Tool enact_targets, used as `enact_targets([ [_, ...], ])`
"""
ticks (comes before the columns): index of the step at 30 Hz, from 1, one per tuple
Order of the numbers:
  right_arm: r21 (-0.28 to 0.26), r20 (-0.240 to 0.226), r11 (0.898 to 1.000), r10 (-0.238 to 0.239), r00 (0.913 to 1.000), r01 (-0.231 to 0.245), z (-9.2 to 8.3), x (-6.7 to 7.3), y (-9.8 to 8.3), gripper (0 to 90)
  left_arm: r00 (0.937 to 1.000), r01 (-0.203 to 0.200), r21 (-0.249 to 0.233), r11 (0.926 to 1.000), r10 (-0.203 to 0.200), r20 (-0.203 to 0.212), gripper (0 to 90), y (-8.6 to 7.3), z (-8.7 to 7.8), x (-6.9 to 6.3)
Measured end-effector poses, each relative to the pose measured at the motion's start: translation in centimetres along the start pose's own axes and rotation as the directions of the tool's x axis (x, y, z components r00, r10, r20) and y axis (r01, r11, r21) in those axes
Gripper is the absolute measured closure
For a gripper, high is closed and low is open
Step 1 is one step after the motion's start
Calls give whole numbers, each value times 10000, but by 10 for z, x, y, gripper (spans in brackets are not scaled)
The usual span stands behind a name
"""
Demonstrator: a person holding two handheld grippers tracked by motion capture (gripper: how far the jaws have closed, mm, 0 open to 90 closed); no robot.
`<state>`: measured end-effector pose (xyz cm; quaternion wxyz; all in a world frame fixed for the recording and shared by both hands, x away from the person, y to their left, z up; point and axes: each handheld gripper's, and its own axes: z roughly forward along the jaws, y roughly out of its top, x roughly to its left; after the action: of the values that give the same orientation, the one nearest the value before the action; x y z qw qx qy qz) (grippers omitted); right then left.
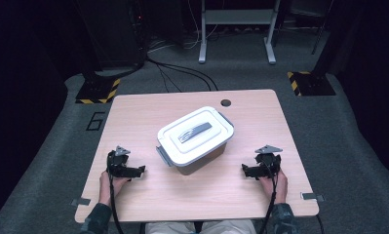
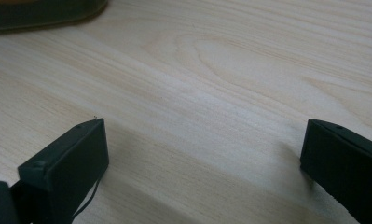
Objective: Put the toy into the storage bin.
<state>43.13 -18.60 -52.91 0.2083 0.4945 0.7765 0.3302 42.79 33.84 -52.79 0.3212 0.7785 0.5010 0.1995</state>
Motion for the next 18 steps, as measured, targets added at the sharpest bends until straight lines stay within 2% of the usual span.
enact_targets([
  [1,-1,-11,10000,-4,10000,4,0,0,0,1,9999,-22,-219,9998,20,-100,16,-3,1,-1],
  [3,5,-43,10000,-9,10000,9,0,0,0,1,9998,34,-313,9995,-40,-197,7,-4,1,-2],
  [9,9,-39,10000,-15,10000,15,0,0,0,1,9998,34,-325,9995,-41,-219,7,-4,1,-2],
  [18,44,64,10000,85,9999,-85,1,2,1,0,9977,417,-342,9985,-435,-527,7,-7,-2,-7],
])
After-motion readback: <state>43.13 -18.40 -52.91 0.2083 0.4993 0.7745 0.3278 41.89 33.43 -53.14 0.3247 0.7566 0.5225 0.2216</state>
